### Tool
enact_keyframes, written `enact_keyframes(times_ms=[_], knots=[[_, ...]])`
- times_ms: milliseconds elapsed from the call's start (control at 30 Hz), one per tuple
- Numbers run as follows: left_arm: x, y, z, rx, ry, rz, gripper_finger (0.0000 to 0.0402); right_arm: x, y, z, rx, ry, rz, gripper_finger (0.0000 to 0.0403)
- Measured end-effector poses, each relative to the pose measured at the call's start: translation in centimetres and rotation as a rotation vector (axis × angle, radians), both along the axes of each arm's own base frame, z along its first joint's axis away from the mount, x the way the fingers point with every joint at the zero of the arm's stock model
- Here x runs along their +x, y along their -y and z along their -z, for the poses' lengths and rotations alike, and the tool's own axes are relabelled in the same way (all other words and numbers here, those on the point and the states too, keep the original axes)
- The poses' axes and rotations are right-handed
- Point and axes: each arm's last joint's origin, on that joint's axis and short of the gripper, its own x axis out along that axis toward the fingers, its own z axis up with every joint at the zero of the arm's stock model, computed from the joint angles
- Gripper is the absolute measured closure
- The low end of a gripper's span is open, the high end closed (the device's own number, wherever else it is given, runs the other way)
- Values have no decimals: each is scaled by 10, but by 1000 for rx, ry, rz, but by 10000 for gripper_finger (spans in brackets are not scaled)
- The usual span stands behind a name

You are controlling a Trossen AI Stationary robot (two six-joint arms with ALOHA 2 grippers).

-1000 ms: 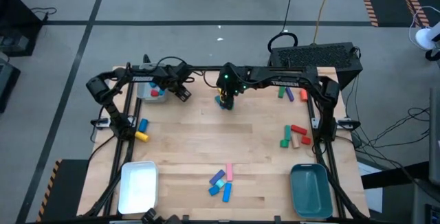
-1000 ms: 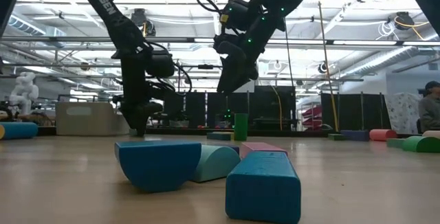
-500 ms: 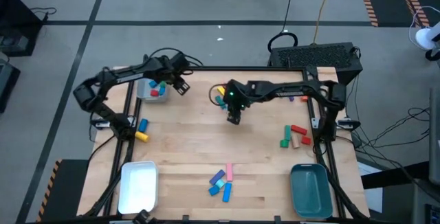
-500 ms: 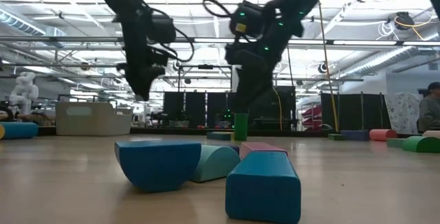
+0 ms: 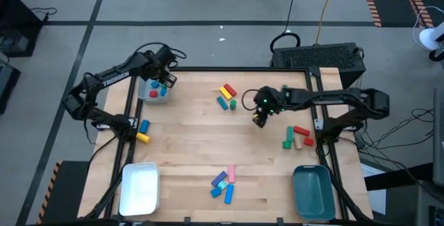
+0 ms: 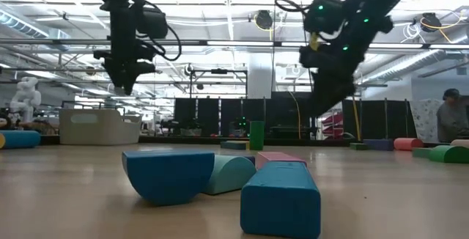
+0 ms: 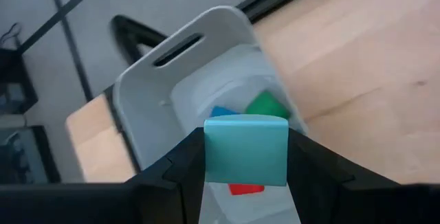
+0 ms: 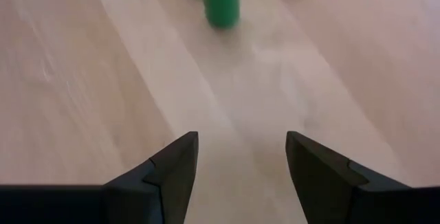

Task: Sort blocks by size
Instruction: Put the light blue half-circle block into the gray bin, then put the green half-circle block into the gray bin

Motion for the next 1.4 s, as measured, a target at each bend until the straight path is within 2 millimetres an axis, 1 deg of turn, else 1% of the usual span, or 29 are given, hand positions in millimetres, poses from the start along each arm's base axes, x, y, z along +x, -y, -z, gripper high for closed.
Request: enact_keyframes(times_ms=[100, 200, 300, 467, 533, 667, 733, 900, 1000, 1133, 1233, 1400], knots=[[-5, -2, 0, -5, -20, -24, 237, -12, -6, -4, 33, -28, 31, 195], [-10, -4, 1, -18, -25, -66, 237, -17, -11, -7, 48, -37, 38, 195], [-16, -5, 2, -38, -39, -99, 237, -17, -17, -10, 56, -22, 35, 195], [-17, -7, 2, -32, -32, -113, 237, -15, -27, -10, 70, -22, 17, 195], [-16, -8, 2, -29, -26, -112, 222, -15, -31, -9, 67, -39, -5, 195], [-15, -7, 3, -65, 8, -98, 168, -19, -37, -6, 82, -97, -28, 195], [-15, -6, 3, -75, 11, -96, 150, -23, -42, -4, 94, -145, -31, 195], [-14, -6, 3, -73, 16, -97, 138, -33, -54, 0, 135, -260, -14, 195], [-8, -2, 3, -73, 32, -64, 136, -39, -63, 1, 148, -330, -28, 195], [8, 7, 2, -85, 90, 19, 136, -47, -74, 2, 173, -409, -62, 195], [23, 16, 1, -85, 152, 94, 135, -49, -80, 3, 203, -429, -84, 195], [50, 37, -2, -50, 221, 243, 134, -52, -91, 3, 222, -468, -159, 195]])
